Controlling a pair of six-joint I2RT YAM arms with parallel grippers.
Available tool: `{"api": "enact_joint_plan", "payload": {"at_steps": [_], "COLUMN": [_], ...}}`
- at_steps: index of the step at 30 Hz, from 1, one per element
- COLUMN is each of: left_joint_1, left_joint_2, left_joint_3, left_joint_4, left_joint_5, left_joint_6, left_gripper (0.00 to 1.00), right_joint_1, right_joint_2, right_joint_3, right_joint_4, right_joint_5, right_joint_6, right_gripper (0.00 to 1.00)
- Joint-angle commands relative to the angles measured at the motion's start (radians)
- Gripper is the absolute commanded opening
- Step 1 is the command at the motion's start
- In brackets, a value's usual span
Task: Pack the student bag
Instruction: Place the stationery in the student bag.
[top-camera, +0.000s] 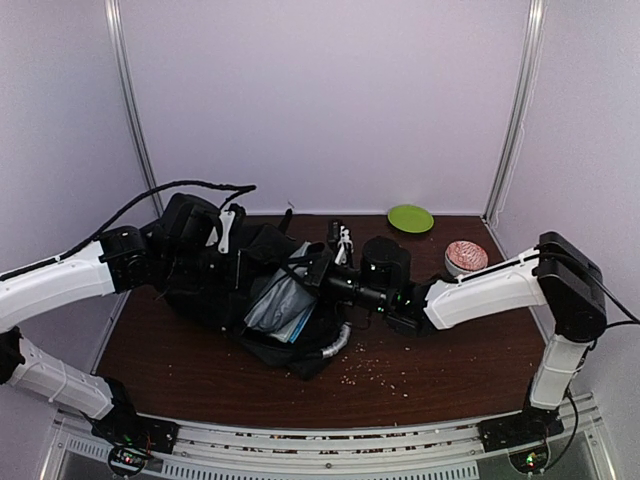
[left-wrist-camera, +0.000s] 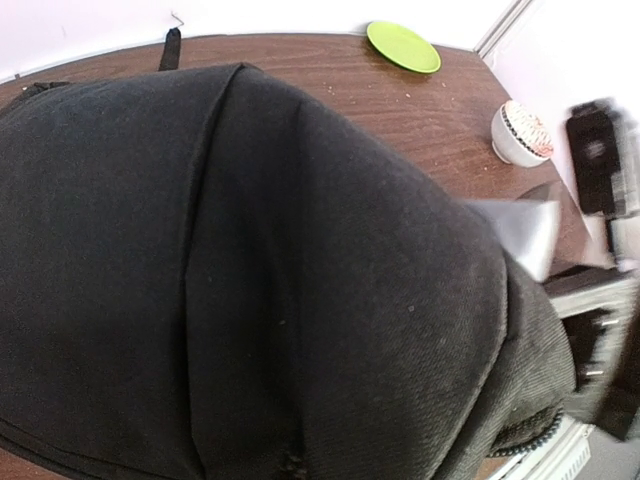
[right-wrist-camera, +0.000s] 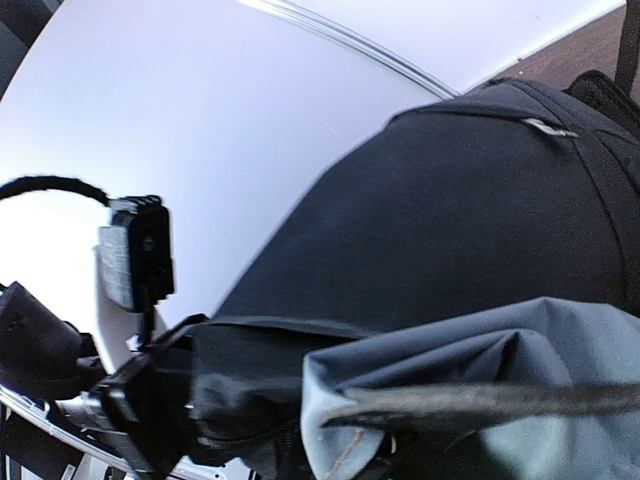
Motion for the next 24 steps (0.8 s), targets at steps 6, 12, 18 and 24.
{"api": "enact_joint_plan", "payload": {"at_steps": [6,12,18,24], "left_joint_1": [-0.018,-0.02,-0.021,-0.021], "left_joint_2": [-0.001,0.019,0.021,0.025], "left_joint_3": [0.064,0.083,0.078,0.047], "left_joint_4": [0.289,0.337,0.312,0.295], "left_joint_5": [0.192,0.226,0.172,0.122], "left_joint_6": [-0.067,-0.079,-0.072,-0.053], "left_gripper": [0.0,0.0,0.0,0.0], "right_joint_1": [-0.01,-0.001,0.0,0.0], "right_joint_2": [0.222,0.268,0.257,0.203], "right_joint_3": [0.048,0.134,0.088,-0.102], "right_joint_4": [0.199,0.188,0.102,0.169], "right_joint_5": [0.054,0.014,0.034,-0.015], "right_joint_6": [0.056,0.081,0.096,0.13], "right_gripper": [0.0,0.0,0.0,0.36]}}
